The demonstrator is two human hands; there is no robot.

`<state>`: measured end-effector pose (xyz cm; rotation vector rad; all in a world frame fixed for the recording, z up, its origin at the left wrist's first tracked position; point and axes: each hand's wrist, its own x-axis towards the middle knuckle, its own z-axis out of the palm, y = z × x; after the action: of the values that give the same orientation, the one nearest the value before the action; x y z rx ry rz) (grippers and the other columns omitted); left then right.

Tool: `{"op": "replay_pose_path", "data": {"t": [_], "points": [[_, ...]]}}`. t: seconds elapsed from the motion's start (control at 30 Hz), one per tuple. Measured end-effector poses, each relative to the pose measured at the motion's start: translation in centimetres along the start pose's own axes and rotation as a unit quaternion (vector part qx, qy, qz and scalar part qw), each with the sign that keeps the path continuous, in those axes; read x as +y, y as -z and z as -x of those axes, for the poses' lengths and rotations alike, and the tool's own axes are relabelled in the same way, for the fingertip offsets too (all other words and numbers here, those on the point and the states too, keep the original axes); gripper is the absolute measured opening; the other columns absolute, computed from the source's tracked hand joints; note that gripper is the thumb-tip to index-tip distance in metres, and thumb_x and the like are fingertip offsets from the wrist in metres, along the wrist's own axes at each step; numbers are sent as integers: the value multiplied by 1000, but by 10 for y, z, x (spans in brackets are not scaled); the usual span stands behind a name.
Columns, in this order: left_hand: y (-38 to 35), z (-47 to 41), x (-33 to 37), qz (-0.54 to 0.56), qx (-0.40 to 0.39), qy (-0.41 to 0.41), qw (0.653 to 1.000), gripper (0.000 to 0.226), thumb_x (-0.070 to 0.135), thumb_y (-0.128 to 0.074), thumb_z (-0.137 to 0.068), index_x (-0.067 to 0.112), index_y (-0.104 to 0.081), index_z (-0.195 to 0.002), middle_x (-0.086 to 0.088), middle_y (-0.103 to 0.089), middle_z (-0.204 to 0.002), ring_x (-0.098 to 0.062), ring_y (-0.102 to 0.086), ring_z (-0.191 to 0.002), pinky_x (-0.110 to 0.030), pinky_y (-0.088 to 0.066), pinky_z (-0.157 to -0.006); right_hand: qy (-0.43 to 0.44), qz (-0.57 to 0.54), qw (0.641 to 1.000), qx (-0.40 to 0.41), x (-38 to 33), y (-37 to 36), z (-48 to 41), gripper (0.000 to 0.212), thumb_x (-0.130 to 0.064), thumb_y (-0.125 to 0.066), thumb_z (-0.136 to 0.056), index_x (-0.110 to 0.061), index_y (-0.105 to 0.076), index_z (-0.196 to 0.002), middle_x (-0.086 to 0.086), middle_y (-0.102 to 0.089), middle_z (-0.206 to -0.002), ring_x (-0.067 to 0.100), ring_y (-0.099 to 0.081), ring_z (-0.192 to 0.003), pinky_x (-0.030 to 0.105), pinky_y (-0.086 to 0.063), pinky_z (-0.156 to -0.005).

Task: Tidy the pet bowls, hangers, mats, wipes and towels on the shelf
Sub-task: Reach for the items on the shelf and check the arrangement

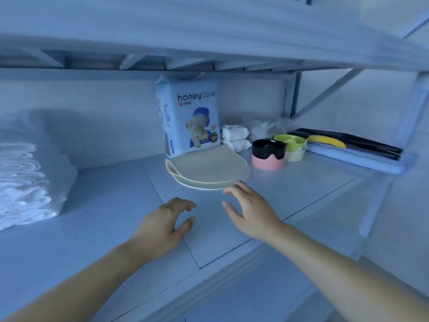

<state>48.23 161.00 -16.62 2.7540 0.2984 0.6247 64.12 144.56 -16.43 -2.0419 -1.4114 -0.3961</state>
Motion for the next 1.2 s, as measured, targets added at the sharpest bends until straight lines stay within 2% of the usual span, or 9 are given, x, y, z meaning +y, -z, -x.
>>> {"op": "replay_pose_path", "data": {"t": [0.2, 0.37, 0.5, 0.67, 0.77, 0.9, 1.03, 1.1, 1.2], "points": [[-69, -69, 107, 44, -18, -114, 992, 69, 65, -21, -72, 32, -45, -127, 22, -49, -113, -1, -52, -107, -28, -49, -81, -78, 48, 995, 50, 77, 81, 70, 44, -46, -34, -88, -16, -55, -113, -5, -52, -111, 13, -56, -101, 33, -49, -79], [-118, -108, 187, 74, -36, -202, 976, 64, 64, -22, -74, 32, -46, -125, 24, -47, -109, 0, -52, -105, -22, -46, -81, -125, 84, 986, 76, 128, 141, 122, 29, -33, -46, -94, -16, -53, -116, -9, -51, -114, 1, -50, -105, 23, -43, -78], [-149, -134, 235, 79, -57, -249, 964, 61, 64, -22, -76, 34, -44, -125, 26, -46, -108, -2, -53, -105, -28, -48, -86, -167, 99, 977, 91, 162, 170, 149, 41, -46, -36, -91, -19, -52, -117, -12, -50, -113, -4, -46, -105, 18, -36, -72], [-183, -181, 275, 95, -56, -276, 955, 59, 63, -24, -76, 36, -45, -124, 26, -47, -108, 1, -51, -106, -29, -48, -86, -190, 117, 969, 107, 212, 190, 163, 52, -50, -29, -86, -17, -53, -118, -10, -52, -113, -2, -47, -103, 18, -39, -74], [-204, -217, 298, 108, -45, -285, 951, 60, 63, -25, -76, 33, -46, -124, 23, -49, -108, -1, -52, -106, -30, -49, -84, -196, 126, 967, 105, 248, 202, 156, 53, -50, -29, -86, -17, -53, -118, -8, -52, -113, 5, -51, -101, 25, -46, -76], [-230, -275, 328, 123, -22, -297, 947, 60, 61, -27, -77, 32, -47, -125, 22, -50, -109, 1, -51, -103, -23, -44, -79, -187, 136, 967, 105, 306, 223, 136, 45, -45, -35, -89, -16, -53, -118, -7, -52, -113, 8, -52, -99, 25, -45, -77], [-248, -336, 348, 126, -16, -284, 950, 39, 49, -44, -85, 33, -49, -121, 23, -50, -106, 3, -54, -85, -17, -35, -67, -183, 146, 967, 99, 366, 251, 106, 47, -48, -31, -87, -18, -52, -117, -9, -51, -112, 9, -53, -97, 28, -48, -74], [-255, -367, 355, 129, -16, -284, 950, 42, 53, -41, -82, 35, -50, -118, 22, -52, -106, 3, -54, -80, -16, -37, -63, -178, 151, 967, 106, 394, 265, 94, 46, -48, -32, -88, -19, -52, -117, -10, -51, -113, 6, -52, -97, 28, -48, -74], [-273, -409, 365, 129, -11, -288, 949, 43, 51, -44, -82, 29, -54, -118, 18, -56, -106, 0, -54, -90, -9, -37, -66, -176, 144, 966, 124, 433, 278, 86, 31, -38, -43, -93, -18, -53, -115, -11, -50, -113, -2, -47, -95, 28, -48, -74]]}}
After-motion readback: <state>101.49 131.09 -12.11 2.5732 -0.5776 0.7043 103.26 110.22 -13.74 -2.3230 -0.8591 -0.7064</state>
